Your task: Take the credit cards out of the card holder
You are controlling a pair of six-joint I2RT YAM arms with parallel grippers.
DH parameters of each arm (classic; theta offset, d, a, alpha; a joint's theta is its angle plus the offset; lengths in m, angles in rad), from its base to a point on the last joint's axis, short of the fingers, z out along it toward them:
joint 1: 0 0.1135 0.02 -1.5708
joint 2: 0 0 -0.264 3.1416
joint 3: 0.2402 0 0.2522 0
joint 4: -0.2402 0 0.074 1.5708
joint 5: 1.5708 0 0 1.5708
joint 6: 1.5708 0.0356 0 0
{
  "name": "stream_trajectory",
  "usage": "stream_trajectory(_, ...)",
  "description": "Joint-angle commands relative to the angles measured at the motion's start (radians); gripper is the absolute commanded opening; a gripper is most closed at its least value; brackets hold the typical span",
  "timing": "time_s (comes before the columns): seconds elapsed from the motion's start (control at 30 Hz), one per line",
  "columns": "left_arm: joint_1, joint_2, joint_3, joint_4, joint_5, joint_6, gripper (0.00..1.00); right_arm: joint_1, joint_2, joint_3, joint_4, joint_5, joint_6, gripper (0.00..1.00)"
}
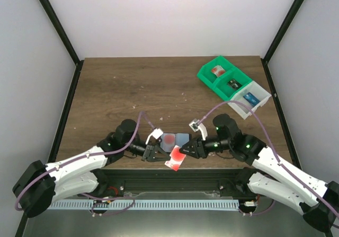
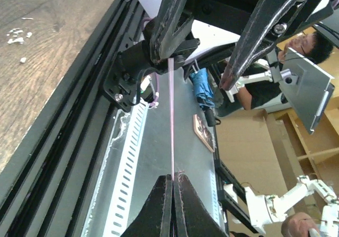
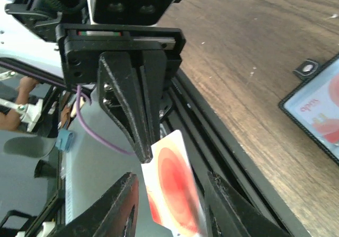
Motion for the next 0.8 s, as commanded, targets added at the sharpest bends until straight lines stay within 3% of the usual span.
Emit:
stream_trajectory(0.0,-0.008,-0.015,-0.009,0.064,0.053,-0.010,0.00,0.006,0.008,0.041,0.009,-0.114,-0.030,0.36)
stream_trajectory(0.2,-0.012,-0.012,-0.020,0.084,0.051,-0.017,0.00,0.005,0.046,0.048,0.008,-0.155,-0.055,0.24)
stream_trajectory(0.37,-0.011,-0.005,-0.018,0.086,0.055,-0.018,0.00,0.005,0.061,0.055,0.025,-0.155,-0.062,0.05)
stream_trajectory(0.53,-0.013,-0.008,-0.016,0.087,0.064,-0.018,0.00,0.005,0.070,0.058,0.017,-0.125,-0.066,0.16)
stream_trajectory(0.77,-0.016,-0.008,-0.020,0.091,0.063,-0.022,0.00,0.005,0.073,0.070,0.023,-0.116,-0.063,0.14)
